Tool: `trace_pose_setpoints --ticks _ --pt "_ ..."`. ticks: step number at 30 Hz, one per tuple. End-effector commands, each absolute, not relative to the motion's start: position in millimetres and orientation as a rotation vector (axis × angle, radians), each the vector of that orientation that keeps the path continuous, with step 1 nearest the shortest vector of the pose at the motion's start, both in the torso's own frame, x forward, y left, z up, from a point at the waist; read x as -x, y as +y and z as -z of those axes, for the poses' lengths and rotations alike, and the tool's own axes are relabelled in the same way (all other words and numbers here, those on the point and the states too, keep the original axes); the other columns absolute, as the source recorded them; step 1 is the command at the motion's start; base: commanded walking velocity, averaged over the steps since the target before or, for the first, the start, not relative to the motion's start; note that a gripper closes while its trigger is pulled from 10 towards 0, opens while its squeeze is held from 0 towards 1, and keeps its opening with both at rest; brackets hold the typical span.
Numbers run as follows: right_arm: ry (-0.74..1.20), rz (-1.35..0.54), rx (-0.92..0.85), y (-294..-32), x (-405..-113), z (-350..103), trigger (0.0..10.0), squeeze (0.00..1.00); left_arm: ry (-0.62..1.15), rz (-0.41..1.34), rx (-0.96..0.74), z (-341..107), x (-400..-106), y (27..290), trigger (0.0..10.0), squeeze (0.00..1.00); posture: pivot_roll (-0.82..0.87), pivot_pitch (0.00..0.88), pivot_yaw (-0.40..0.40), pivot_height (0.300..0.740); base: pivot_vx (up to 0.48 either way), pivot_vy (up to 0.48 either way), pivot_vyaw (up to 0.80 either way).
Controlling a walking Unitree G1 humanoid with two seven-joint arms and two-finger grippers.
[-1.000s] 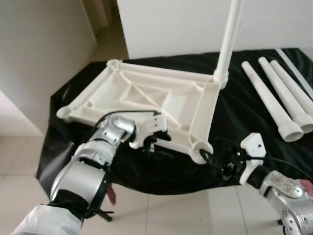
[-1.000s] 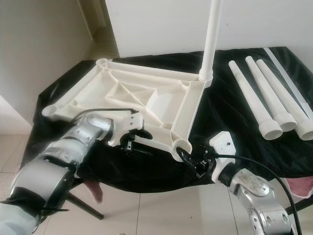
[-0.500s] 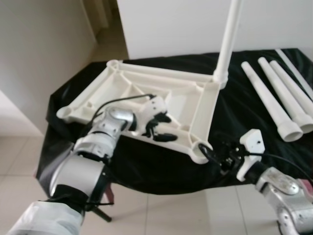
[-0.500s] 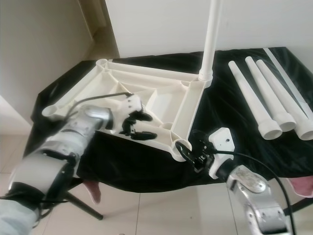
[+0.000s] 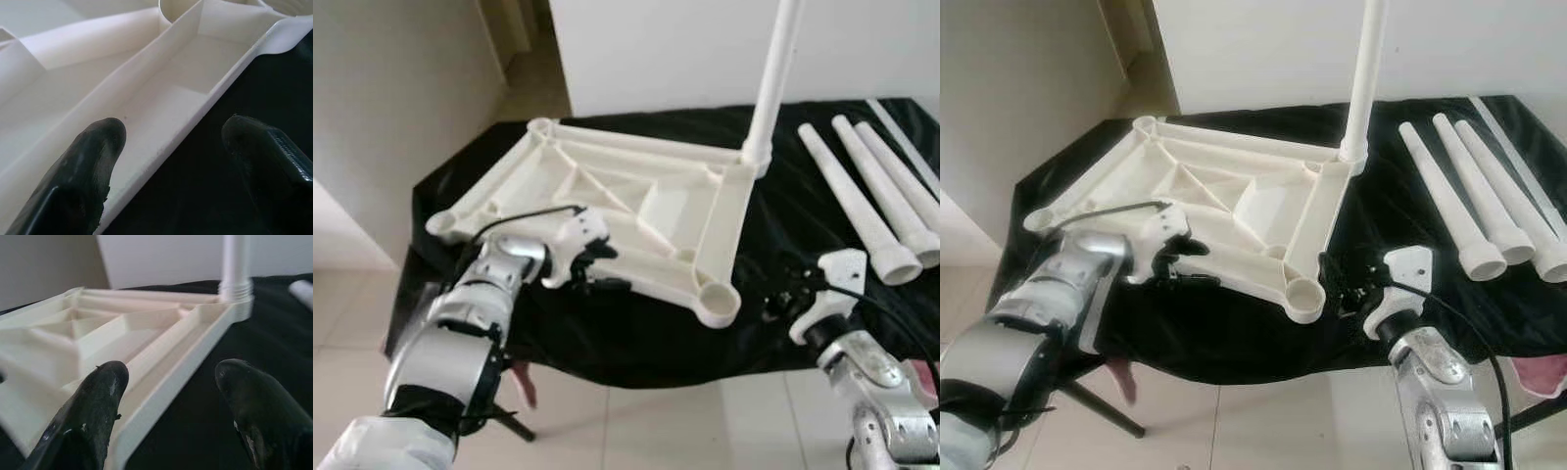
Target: Building children table
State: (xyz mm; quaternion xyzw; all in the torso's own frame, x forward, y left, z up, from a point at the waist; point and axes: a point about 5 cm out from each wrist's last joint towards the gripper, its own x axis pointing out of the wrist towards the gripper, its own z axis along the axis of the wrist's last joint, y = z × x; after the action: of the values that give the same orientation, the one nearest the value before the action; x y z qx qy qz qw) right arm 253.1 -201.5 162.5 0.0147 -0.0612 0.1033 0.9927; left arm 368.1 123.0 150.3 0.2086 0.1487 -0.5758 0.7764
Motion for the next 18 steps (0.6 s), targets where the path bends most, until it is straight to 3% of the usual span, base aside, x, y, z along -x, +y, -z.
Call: trace_pose_setpoints --ticks 1,18 --pt "-0.128 -0.168 -0.042 -206.3 -255.5 -162.1 10.0 0.0 0.328 1.159 -0.455 -145.1 -369.5 130.7 10.0 0.0 -0.12 0.029 0.068 0.74 0.0 0.0 0.0" --pt "-0.059 -0.353 0.005 -194.4 -243.1 -155.8 10.0 0.0 0.455 0.897 -0.546 -117.6 -373.0 130.0 10.0 0.0 -0.14 0.026 0.067 0.74 0.0 0.0 0.0"
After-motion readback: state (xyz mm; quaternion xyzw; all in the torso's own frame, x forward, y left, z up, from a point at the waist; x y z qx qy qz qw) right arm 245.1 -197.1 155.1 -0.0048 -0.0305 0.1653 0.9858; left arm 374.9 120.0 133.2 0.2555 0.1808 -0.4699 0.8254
